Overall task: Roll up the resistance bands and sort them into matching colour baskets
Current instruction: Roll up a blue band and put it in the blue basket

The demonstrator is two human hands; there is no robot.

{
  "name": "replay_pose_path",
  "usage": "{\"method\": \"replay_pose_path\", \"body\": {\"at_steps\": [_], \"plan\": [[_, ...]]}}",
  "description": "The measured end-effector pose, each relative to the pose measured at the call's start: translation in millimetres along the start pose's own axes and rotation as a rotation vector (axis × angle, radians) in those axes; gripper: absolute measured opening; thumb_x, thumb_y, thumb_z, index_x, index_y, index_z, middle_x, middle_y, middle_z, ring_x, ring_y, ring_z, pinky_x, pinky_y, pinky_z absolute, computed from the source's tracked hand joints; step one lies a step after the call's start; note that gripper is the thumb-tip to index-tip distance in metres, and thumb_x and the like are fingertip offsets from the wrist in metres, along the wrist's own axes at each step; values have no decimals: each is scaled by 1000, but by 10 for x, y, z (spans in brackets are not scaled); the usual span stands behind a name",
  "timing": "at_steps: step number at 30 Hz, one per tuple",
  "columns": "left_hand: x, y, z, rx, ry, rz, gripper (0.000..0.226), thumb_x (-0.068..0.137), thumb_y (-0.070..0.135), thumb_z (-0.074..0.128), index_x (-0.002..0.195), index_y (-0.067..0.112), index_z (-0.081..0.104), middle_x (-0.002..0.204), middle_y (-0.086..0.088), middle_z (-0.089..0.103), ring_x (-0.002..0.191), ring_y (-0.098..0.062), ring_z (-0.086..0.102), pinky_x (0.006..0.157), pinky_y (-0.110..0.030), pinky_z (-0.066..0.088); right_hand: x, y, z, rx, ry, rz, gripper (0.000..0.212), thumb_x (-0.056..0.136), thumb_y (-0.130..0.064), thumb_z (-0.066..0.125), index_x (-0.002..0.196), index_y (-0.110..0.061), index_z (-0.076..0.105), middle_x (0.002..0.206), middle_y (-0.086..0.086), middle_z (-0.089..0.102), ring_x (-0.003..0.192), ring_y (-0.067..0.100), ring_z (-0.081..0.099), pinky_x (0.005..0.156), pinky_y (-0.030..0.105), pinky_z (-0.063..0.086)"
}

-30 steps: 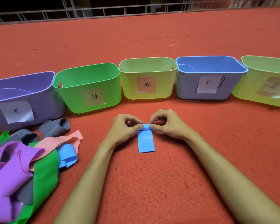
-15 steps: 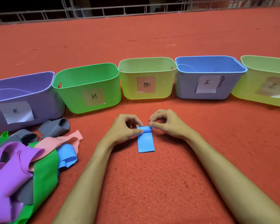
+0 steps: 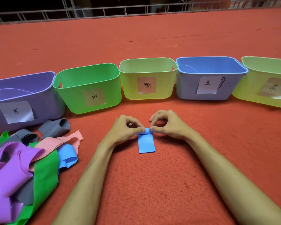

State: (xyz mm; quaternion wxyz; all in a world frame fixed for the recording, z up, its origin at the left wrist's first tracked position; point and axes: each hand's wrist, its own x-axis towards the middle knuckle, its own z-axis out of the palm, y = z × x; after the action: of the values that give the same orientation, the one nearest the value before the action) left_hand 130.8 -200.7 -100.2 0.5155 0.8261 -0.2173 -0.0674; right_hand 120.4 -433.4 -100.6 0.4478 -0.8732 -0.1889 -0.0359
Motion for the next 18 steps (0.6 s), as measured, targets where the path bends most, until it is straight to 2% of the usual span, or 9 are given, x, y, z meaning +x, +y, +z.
{"method": "replay_pose_path", "body": {"at_steps": [2,4,7,10,12,15,18], "plan": [[-5,19,-10,7,-19,3,4,81,13,85,83,16,84,77,6,76,68,0,57,66,-18,42,1,6,-7,-1,-19,-2,11,70,-37,84,77,-29,81,102,-7,72,100,6,68,96,32,53],[-8,29,-15,8,-41,3,7,79,20,88,86,18,85,82,6,77,71,-3,60,68,-20,43,1,13,0,2,-15,-3,17,69,-42,81,77,-27,81,102,-7,72,100,7,68,95,30,52],[-5,25,-12,40,-56,1,24,67,42,83,88,30,85,87,9,76,81,-19,66,72,-37,46,4,14,7,34,6,10,22,73,-41,77,77,-19,81,100,-5,73,98,9,68,93,30,50],[-2,5,-7,13,-51,19,24,64,43,81,85,33,85,86,5,76,76,-24,60,70,-47,46,12,8,5,59,4,25,24,75,-42,74,75,-19,81,99,-4,73,97,10,68,93,32,49],[-11,4,11,-23,-24,27,21,66,35,84,87,30,85,87,1,75,75,-20,57,67,-44,44,17,4,4,62,7,26,26,75,-44,73,74,-19,81,99,-4,73,96,9,67,92,31,48],[-23,10,38,-36,17,35,23,68,25,84,90,26,86,87,4,74,75,-10,60,70,-32,45,10,5,13,59,18,18,30,71,-49,72,76,-21,81,99,-5,74,97,9,68,93,31,49],[-27,11,49,-21,41,46,24,68,25,84,91,26,85,86,6,73,76,-11,61,72,-33,46,9,30,27,37,29,5,28,70,-47,75,79,-21,80,99,-6,73,98,10,68,96,37,52]]}}
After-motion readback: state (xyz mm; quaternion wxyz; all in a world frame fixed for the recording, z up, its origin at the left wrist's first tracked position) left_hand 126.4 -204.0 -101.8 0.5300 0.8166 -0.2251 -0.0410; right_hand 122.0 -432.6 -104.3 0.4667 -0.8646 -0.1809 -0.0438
